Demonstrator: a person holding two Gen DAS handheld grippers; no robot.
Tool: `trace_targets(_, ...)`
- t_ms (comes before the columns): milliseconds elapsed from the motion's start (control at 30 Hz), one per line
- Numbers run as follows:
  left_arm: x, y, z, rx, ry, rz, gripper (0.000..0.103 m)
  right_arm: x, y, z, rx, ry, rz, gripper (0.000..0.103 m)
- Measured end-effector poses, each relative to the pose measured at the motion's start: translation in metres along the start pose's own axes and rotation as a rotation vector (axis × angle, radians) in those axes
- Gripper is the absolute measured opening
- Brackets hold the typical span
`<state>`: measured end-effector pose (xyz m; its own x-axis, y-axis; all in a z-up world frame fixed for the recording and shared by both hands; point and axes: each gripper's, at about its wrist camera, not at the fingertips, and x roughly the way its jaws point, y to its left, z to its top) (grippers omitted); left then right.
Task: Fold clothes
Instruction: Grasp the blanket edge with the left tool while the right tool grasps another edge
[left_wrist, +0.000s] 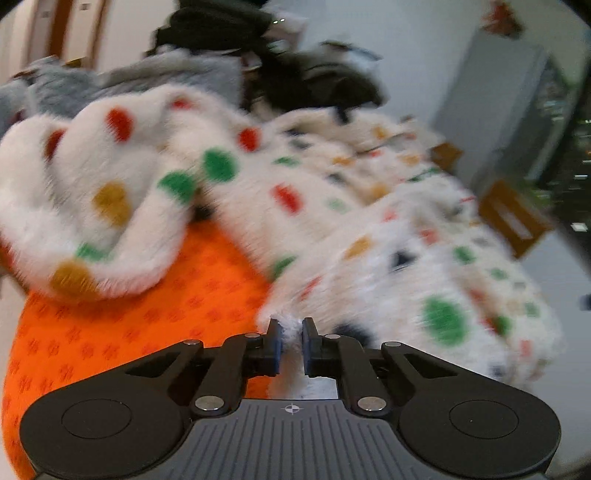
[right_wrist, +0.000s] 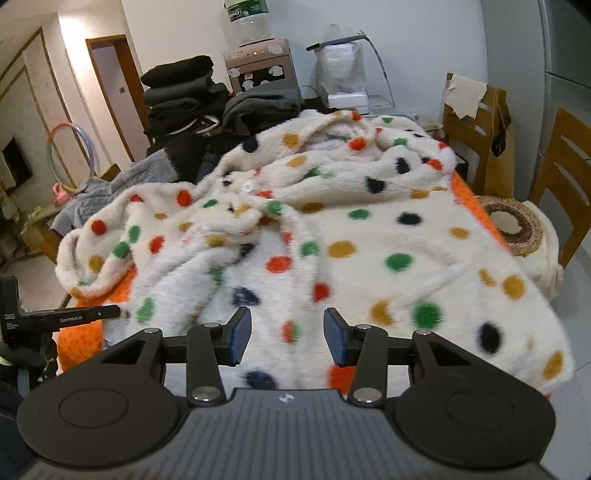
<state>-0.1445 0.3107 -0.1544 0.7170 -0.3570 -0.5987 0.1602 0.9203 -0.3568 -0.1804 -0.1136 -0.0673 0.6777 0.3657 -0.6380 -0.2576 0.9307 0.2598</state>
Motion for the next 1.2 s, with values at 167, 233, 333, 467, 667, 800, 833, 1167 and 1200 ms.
trace_targets(167,-0.022,-0.018,0.027,0.080,-0.006,-0.233,0.013,0.012,0.051,-0.008,-0.023,-0.011,0.107,0.051)
trace_targets(233,-0.024,-0.027,0.036,0.100,-0.001,-0.289,0.013,0.018,0.074,-0.010,-0.061,-0.005,0.154,0.051)
trace_targets(333,-0.024,-0.040,0.049,0.108,0.014,-0.356,0.013,0.027,0.105,-0.013,-0.117,0.000,0.207,0.053)
trace_targets(467,-0.022,-0.056,0.062,0.095,0.023,-0.420,0.013,0.038,0.134,-0.014,-0.165,-0.007,0.238,0.058)
trace_targets(667,-0.025,-0.094,0.078,0.155,0.015,-0.549,0.013,0.054,0.160,-0.015,-0.174,-0.053,0.208,0.049)
trace_targets(800,-0.029,-0.108,0.084,0.214,-0.007,-0.599,0.017,0.041,0.152,-0.012,-0.110,-0.113,0.131,0.007)
trace_targets(833,-0.030,-0.108,0.086,0.212,-0.015,-0.611,0.022,0.035,0.145,-0.012,-0.087,-0.131,0.100,0.006)
trace_targets(1167,-0.006,-0.051,0.114,0.115,-0.081,-0.316,0.052,-0.055,0.038,-0.041,0.283,-0.236,-0.208,0.006)
trace_targets(1200,0.000,-0.042,0.116,0.109,-0.076,-0.268,0.053,-0.062,0.028,-0.048,0.321,-0.235,-0.232,0.005)
